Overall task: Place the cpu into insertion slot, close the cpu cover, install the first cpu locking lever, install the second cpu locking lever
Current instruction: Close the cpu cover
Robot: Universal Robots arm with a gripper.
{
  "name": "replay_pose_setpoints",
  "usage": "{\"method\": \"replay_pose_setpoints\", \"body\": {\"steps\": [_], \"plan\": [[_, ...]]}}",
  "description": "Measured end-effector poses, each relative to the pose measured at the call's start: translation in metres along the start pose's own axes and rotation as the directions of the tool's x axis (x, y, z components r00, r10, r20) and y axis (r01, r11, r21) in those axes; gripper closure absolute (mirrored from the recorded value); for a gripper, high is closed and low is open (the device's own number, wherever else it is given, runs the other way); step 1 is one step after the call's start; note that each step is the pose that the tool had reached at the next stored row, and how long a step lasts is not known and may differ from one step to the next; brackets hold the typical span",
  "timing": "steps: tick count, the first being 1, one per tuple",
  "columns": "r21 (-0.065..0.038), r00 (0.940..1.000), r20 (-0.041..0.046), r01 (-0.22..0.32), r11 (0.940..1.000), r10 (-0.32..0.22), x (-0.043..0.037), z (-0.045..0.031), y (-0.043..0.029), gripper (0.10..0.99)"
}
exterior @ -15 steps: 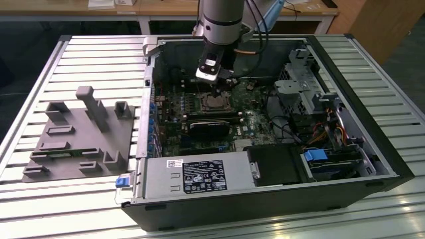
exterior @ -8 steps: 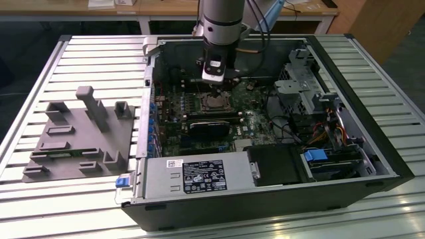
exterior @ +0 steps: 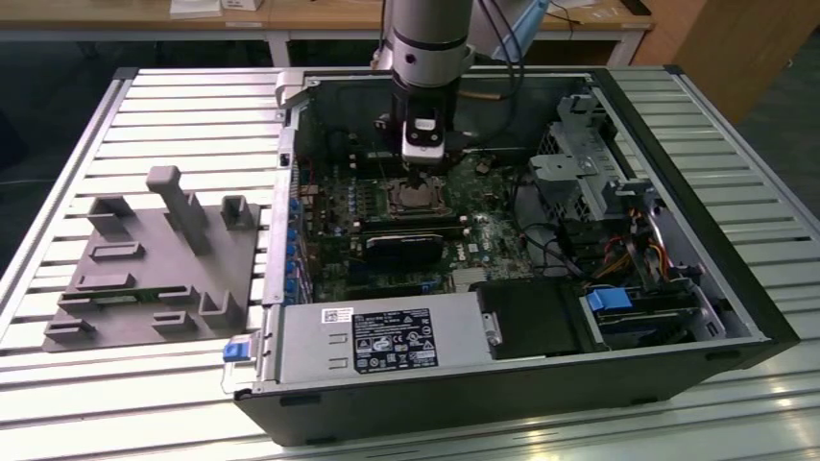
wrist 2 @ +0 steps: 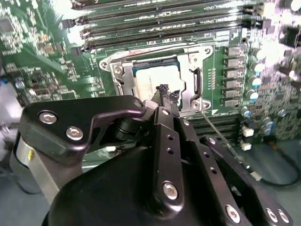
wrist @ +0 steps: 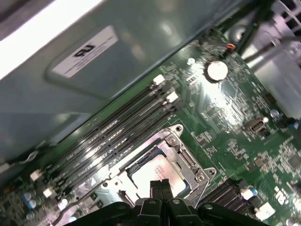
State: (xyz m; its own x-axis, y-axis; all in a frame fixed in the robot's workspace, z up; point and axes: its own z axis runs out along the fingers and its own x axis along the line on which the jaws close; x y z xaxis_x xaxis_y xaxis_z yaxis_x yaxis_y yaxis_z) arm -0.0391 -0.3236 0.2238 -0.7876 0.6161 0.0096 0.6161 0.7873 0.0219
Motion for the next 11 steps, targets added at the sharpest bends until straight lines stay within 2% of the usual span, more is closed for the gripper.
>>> {"method": "replay_pose_setpoints", "body": {"steps": [3, 6, 11], "plan": [[0.001, 0.9986, -0.0012, 0.054, 0.9986, -0.054, 0.0, 0.0001, 0.0, 0.98], [0.001, 0.994, -0.0024, 0.109, 0.994, -0.109, 0.0, 0.0003, 0.0, 0.98], [0.001, 0.98, -0.0046, 0.199, 0.98, -0.199, 0.0, 0.0005, 0.0, 0.98]]}}
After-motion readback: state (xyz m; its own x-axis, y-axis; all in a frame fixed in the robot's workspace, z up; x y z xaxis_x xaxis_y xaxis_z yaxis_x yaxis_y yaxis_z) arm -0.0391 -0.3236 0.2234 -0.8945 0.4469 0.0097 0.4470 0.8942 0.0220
